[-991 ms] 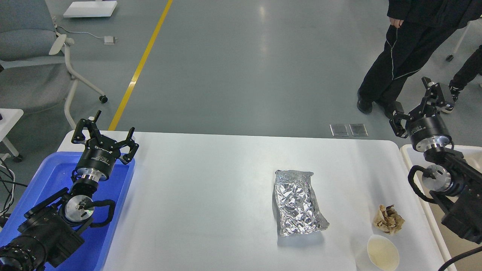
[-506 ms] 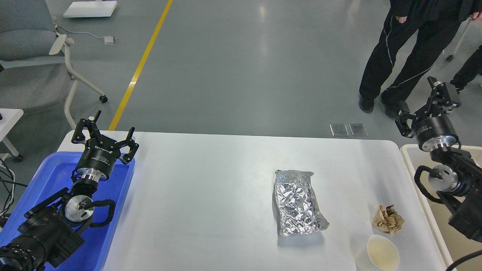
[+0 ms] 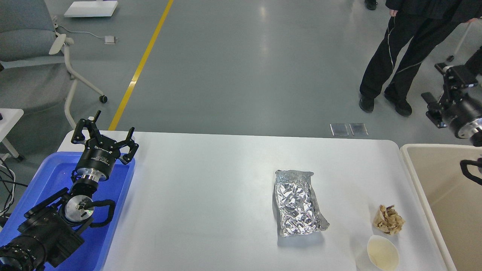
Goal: Tidy desktop
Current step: 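Raise the right gripper and swing it out over the beige bin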
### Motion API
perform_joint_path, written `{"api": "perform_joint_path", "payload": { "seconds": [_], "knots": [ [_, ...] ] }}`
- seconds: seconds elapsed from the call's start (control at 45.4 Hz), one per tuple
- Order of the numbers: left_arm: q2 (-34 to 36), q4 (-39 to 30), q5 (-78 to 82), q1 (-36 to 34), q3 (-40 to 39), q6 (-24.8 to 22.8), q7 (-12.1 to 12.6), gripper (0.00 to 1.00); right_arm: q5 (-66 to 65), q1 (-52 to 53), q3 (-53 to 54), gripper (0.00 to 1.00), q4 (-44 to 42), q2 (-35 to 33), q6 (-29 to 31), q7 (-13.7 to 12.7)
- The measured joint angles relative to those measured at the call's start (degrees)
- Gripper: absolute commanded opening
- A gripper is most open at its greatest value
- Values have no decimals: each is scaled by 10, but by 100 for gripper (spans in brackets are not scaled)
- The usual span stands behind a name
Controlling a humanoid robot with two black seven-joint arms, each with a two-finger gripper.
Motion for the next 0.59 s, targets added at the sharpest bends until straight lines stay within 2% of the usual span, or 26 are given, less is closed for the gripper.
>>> {"api": "perform_joint_path", "payload": {
  "seconds": [0.308, 0.594],
  "knots": [
    [0, 0, 0, 0, 0, 0, 0, 100, -15, 40, -76, 100, 29, -85, 31, -1],
    [0, 0, 0, 0, 0, 0, 0, 100, -153, 117, -224, 100, 60, -133, 74, -3]
  ]
}}
